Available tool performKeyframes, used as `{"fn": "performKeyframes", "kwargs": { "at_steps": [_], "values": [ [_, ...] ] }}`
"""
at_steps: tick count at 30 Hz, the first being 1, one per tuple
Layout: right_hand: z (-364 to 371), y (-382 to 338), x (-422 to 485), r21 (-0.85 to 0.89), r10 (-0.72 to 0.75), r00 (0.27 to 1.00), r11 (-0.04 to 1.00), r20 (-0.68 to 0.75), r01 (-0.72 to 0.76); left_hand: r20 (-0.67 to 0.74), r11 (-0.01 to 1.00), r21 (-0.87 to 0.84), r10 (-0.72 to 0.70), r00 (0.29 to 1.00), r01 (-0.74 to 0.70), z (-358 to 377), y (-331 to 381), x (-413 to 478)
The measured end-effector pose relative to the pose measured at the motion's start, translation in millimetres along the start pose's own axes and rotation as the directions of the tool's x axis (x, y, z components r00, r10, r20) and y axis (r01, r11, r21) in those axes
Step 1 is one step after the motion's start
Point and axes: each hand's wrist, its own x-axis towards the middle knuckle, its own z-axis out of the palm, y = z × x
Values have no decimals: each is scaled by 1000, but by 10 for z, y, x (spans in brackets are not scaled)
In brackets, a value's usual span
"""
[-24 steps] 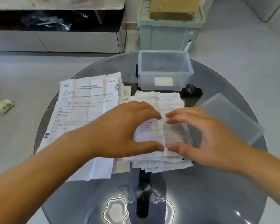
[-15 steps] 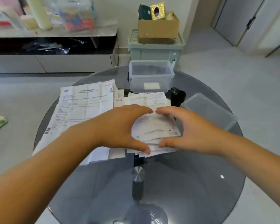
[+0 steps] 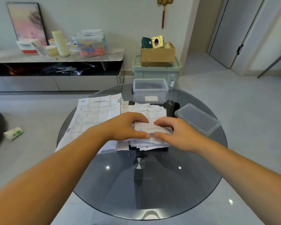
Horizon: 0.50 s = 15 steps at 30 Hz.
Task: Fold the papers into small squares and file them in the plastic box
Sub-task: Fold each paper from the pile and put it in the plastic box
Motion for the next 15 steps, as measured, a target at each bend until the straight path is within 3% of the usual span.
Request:
{"fn": "performKeyframes", "kwargs": {
  "at_steps": [4,10,15],
  "values": [
    [9,-36,-19,64,-39,994,997,-98,45,-37,995,-94,36,999,-40,42,31,-40],
    [-75,-193,-55,182,-70,970,977,-231,114,-236,974,-166,112,965,-154,-5,199,-159],
    [-165,-355,-365,129,-136,969,978,-208,165,-254,968,-138,172,952,-211,-14,377,-483]
  ]
}}
